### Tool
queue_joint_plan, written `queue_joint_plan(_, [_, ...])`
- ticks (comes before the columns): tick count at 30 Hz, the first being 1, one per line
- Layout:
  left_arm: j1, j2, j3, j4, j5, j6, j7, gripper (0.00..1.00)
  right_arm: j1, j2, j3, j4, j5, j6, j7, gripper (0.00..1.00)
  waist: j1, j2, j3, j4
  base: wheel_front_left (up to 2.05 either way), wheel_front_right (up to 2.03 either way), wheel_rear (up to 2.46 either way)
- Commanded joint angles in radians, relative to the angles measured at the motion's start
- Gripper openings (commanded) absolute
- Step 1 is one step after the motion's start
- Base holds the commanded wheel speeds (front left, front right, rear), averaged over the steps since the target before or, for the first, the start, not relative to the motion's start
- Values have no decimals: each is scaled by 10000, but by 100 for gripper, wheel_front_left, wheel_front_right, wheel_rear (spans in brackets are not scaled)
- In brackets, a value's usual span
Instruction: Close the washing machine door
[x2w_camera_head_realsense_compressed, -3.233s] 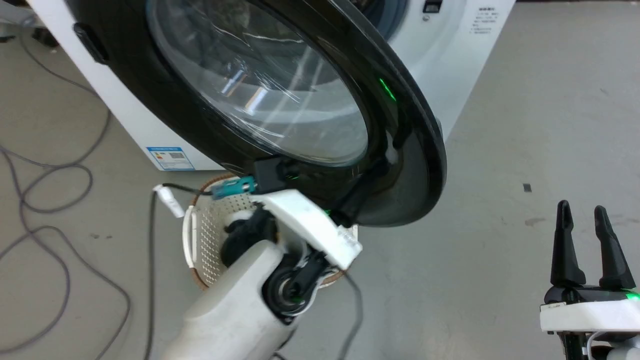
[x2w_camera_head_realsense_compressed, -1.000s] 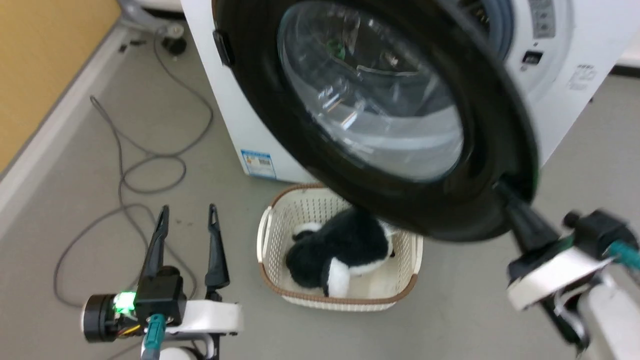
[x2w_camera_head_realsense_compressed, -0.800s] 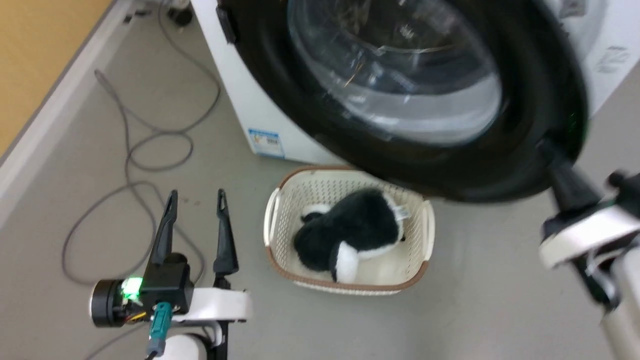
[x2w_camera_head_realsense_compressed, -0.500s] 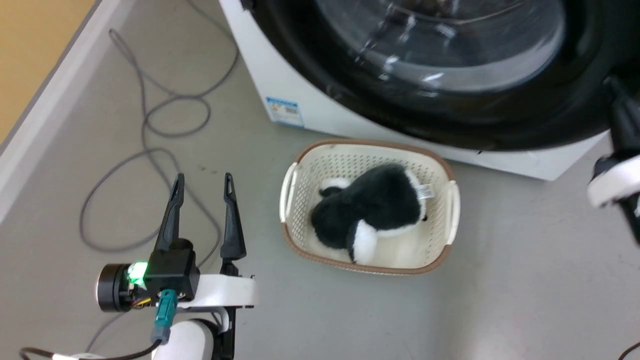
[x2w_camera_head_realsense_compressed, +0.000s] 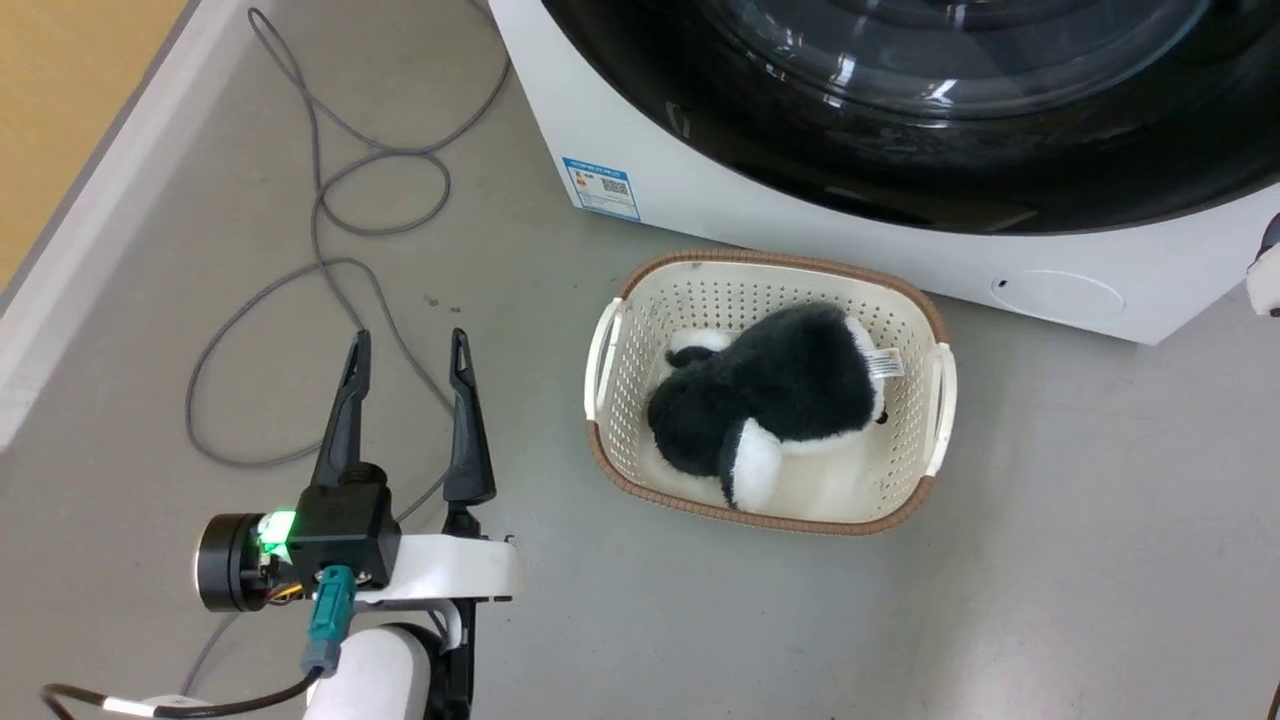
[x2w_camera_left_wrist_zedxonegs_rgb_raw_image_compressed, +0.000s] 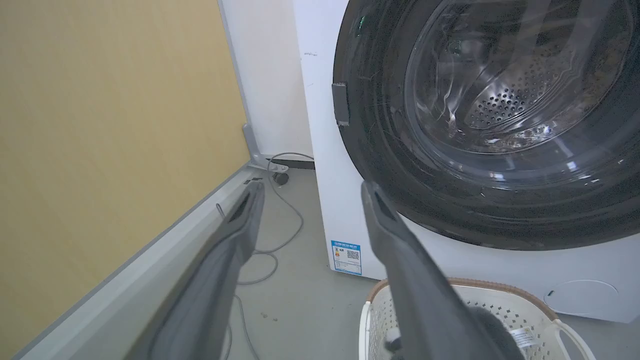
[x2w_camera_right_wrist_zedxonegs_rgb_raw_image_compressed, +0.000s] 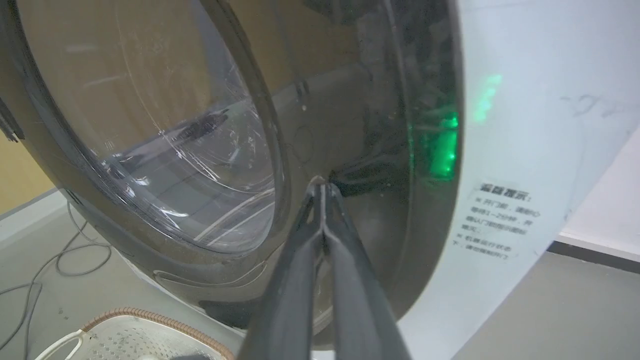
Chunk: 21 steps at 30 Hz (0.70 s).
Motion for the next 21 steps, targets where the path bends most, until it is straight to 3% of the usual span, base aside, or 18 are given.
queue_joint_plan(1, [-91, -12, 35, 25, -12, 48, -43, 100, -185, -62, -28, 39, -43, -19, -34, 0, 0, 0, -58, -51, 0, 0, 0])
queue_joint_plan(7, [151, -17, 271, 95, 62, 76, -43, 100, 494, 275, -53, -695, -111, -19, -34, 0, 0, 0, -624, -514, 0, 0, 0])
queue_joint_plan(12, [465, 135, 616, 256, 166, -28, -43, 100, 2068, 905, -471, -3191, -825, -19, -34, 0, 0, 0, -1423, -1420, 0, 0, 0])
queue_joint_plan(21, [888, 312, 765, 463, 337, -122, -43, 100, 4310, 2075, -1048, -5296, -1567, -19, -34, 0, 0, 0, -2454, -2441, 0, 0, 0])
